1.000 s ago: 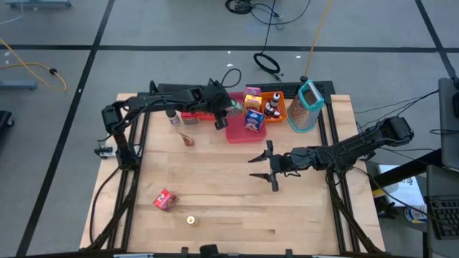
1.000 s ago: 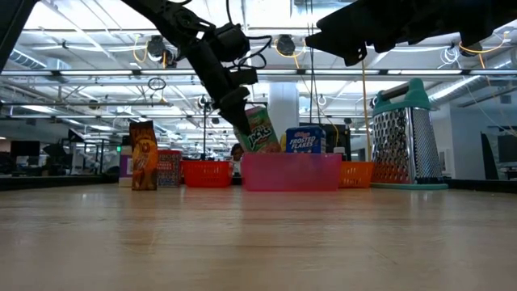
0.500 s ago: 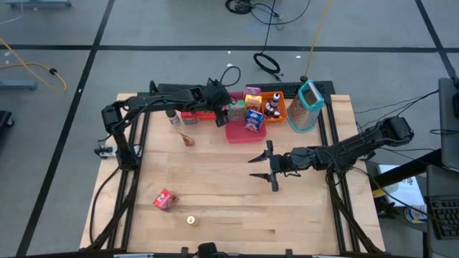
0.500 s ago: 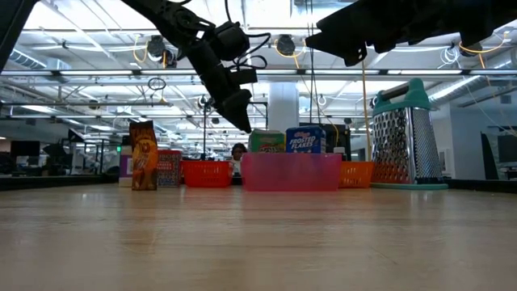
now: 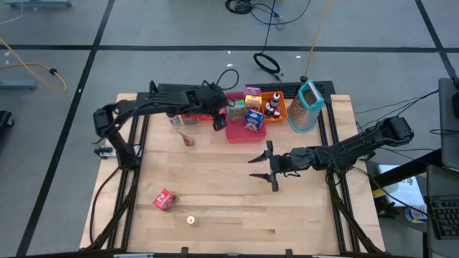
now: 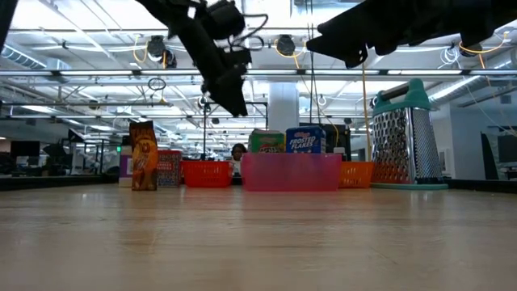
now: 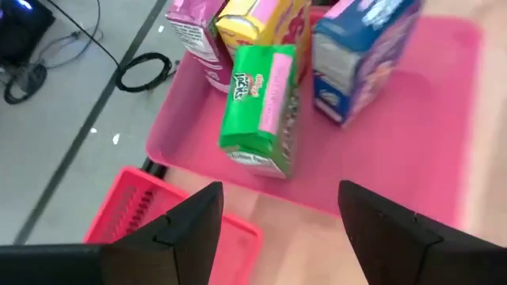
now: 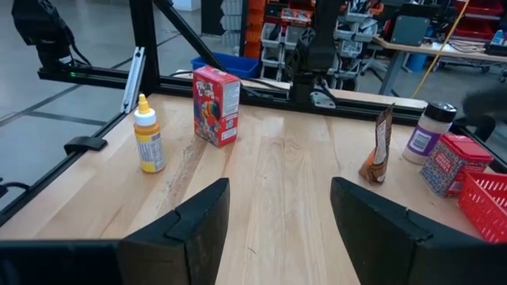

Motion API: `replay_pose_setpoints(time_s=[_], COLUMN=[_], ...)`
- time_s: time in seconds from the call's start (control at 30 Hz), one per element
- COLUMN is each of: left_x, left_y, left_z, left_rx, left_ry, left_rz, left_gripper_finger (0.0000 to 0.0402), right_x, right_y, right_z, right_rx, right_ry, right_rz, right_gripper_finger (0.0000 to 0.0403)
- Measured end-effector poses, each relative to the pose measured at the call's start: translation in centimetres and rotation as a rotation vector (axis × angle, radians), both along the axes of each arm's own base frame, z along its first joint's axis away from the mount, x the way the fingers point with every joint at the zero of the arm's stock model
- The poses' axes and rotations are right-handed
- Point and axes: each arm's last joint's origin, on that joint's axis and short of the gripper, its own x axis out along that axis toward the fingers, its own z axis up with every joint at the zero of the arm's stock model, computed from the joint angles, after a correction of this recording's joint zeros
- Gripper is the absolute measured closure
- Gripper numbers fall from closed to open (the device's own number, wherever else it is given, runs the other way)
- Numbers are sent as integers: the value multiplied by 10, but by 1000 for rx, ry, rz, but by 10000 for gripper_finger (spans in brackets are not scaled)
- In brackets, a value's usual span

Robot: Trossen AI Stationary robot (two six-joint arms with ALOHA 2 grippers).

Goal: Pick & Place Kitchen Items
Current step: Put the red cereal box into the pink bin

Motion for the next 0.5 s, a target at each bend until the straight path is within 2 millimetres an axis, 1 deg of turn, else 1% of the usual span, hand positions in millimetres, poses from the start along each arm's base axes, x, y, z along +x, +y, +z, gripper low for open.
replay_pose_setpoints(time_s=[0.17,0.3,0.5], left_x=[-20,-40,-64], left_y=[-34,-64,-108], left_z=[28,44,56], left_rx=[-98,-180,-303], left_ry=[-18,19,71], left_rz=[17,23,66], left_gripper_finger=[149,149,149], right_x=[0,0,0], right_y=[0,0,0], right_z=[-1,-1,-1], right_rx=[13,13,14], right_ry=[8,9,9], right_rz=[-2,-2,-2], right_gripper_finger=[190,190,190])
